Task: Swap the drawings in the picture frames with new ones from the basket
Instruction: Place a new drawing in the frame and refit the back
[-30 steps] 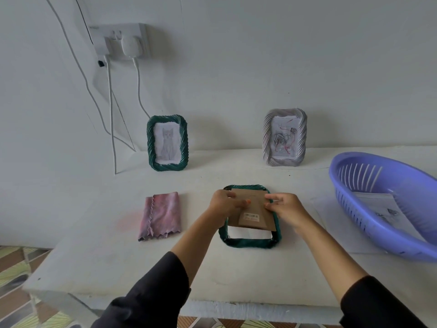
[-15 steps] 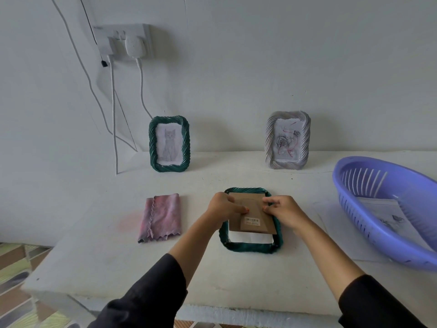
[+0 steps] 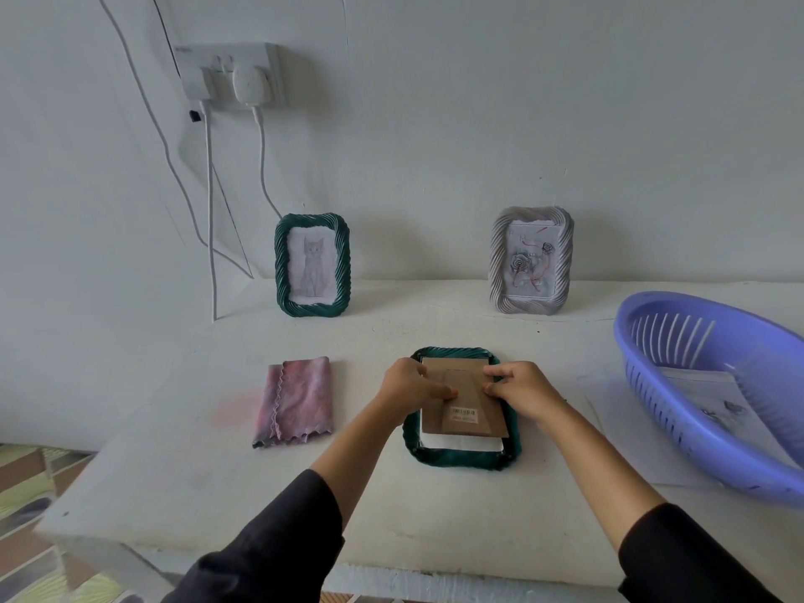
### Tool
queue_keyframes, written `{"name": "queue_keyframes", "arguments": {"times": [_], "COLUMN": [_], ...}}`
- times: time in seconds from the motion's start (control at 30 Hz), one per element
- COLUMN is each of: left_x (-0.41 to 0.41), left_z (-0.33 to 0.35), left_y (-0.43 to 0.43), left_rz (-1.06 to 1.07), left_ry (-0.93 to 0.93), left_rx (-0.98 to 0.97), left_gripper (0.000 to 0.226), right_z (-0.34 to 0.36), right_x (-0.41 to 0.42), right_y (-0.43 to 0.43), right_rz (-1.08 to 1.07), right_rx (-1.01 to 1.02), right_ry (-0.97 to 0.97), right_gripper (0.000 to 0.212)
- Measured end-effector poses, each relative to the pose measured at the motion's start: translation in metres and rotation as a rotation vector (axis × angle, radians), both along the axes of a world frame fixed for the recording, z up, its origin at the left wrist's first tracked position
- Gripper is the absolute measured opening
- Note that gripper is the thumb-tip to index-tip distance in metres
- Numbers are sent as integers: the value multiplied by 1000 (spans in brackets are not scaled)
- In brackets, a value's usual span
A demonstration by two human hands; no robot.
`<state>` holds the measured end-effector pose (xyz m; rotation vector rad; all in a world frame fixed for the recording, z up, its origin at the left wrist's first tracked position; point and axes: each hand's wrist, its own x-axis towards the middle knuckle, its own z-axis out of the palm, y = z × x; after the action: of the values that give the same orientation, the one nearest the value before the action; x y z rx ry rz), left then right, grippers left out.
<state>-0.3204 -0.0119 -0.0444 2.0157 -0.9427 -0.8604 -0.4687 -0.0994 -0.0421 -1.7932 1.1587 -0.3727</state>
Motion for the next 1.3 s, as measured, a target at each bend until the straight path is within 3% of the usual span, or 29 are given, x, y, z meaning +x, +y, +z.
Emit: {"name": "queue_keyframes", "arguments": {"times": [0.2,0.53,0.67,0.87,1.13,1.3], "left_x": [0,-3,-5,-8,6,18], "left_z": [-1,7,8,12,18,12], "left_y": [0,-2,-1,1,16,30], "left_rz": [-22,-95,-110,-137,-48,-146], "left_ry": [-79,-225,-262,-348,-347,-238], "left_rx": [47,137,137,169,-21,155], "left_gripper": [33,39,31,47,42,47], "right_z": [-3,14,15,13,-9,-14], "right_x": [5,24,26,11,-26,-40], "right_y": [-2,0,-2,-7,-8,0], "right_rz": [33,135,172,232,98,197], "right_rx": [-109,-391,-452,-327,-110,-47], "right_ry": [116,567,642,469,-57,-96], "right_gripper": [40,33,33,37,43,45]}}
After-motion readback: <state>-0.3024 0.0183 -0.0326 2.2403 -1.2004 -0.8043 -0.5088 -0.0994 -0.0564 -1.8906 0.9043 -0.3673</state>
